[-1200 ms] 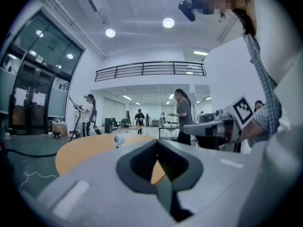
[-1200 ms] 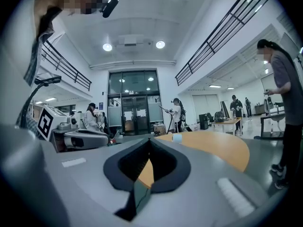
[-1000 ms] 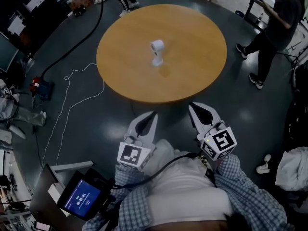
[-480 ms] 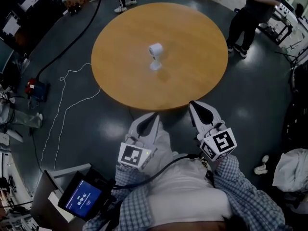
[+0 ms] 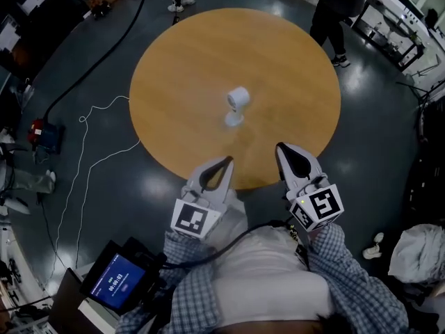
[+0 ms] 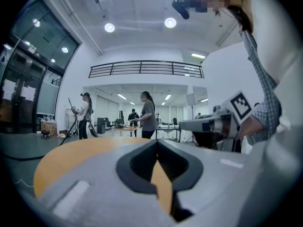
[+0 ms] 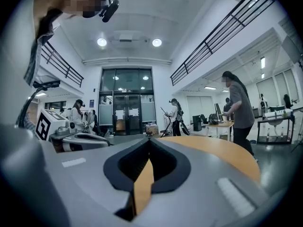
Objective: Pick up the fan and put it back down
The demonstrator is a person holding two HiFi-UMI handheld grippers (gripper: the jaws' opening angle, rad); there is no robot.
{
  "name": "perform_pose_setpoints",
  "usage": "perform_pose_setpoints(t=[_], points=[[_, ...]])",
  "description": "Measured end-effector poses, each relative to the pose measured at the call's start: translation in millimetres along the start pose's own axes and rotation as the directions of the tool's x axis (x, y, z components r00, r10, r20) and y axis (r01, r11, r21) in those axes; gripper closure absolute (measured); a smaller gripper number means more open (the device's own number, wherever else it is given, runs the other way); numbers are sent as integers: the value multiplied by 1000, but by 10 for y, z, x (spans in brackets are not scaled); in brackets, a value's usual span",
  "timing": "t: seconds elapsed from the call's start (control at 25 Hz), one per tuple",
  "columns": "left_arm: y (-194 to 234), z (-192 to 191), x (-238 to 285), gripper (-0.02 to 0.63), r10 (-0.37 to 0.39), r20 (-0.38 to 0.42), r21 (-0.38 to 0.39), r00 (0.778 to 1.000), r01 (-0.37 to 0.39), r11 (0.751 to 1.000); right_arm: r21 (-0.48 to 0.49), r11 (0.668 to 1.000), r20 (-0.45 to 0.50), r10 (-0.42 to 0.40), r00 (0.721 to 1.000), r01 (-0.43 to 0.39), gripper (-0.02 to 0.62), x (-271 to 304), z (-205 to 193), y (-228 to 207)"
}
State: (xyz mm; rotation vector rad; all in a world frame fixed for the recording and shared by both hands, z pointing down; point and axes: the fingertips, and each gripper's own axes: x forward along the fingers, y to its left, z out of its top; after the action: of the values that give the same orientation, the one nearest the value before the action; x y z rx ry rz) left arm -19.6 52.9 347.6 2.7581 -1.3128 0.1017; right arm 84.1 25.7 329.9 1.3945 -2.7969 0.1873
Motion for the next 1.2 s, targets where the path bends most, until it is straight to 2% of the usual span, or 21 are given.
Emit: perform_pose_setpoints(t=[0.28, 0.52, 0.64, 0.8, 1.0, 1.2], points=[[601, 8, 291, 607, -38, -7, 0, 999, 38, 999, -20, 999, -20, -34, 999, 34, 594, 578, 2, -112], [854, -89, 644, 606, -57, -27, -37, 998, 56, 998, -40, 998, -103, -53, 993, 49, 594, 932, -237, -411], [931, -184, 765, 606, -41, -45, -65, 998, 38, 997, -31, 999, -135, -36, 990, 32, 594, 1047, -353, -530], [968, -244, 691, 606, -29, -65, -73, 997, 24, 997, -43, 999, -160, 7, 987, -14, 594, 1070, -420, -423], [1054, -301, 638, 606, -11, -83, -45, 996, 7, 999, -12, 997, -204, 67, 977, -71, 594, 1130, -608, -333], [1131, -347, 577, 606, 25, -113, -78, 993, -34, 996, 16, 993, -246, 116, 962, -115, 594, 1198, -771, -312]])
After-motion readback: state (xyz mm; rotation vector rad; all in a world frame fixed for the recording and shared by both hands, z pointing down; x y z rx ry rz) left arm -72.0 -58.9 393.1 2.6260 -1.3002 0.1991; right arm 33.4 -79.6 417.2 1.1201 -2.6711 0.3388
